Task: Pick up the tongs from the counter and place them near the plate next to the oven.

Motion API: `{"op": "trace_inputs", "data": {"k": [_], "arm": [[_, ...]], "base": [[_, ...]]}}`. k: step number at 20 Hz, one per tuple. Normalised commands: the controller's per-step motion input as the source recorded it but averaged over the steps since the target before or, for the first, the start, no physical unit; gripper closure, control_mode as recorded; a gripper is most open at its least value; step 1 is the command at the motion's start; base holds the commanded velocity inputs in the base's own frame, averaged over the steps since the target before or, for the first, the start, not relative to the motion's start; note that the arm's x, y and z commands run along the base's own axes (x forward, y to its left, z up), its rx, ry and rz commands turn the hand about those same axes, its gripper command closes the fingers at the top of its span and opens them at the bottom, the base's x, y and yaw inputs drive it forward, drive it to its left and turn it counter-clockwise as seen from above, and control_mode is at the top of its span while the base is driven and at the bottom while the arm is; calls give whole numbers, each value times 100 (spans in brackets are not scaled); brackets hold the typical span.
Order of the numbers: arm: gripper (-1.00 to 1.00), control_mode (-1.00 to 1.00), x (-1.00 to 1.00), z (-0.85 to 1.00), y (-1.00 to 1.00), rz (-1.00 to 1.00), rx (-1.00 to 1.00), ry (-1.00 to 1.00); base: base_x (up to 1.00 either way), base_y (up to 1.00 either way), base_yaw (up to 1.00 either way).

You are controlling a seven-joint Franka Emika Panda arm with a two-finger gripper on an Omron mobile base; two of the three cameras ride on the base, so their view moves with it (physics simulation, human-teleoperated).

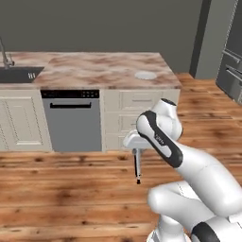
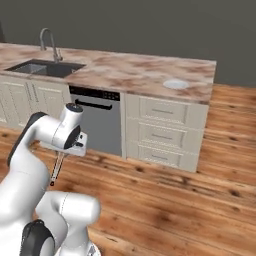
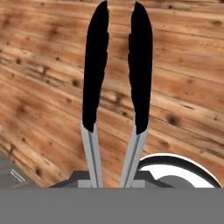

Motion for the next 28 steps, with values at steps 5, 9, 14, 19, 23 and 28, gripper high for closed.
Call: {"op": "trace_inputs", "data": {"k": [5, 9, 14, 19, 23, 28], "arm": [[100, 100, 0, 0, 0, 0, 0, 0], [100, 100, 0, 0, 0, 0, 0, 0], [100, 100, 0, 0, 0, 0, 0, 0], [100, 100, 0, 0, 0, 0, 0, 0], [100, 100, 0, 0, 0, 0, 0, 0], [100, 100, 0, 0, 0, 0, 0, 0]], "base": [[80, -40, 0], [85, -31, 0], [78, -36, 0], [80, -31, 1], [84, -24, 1], [84, -24, 1]]}}
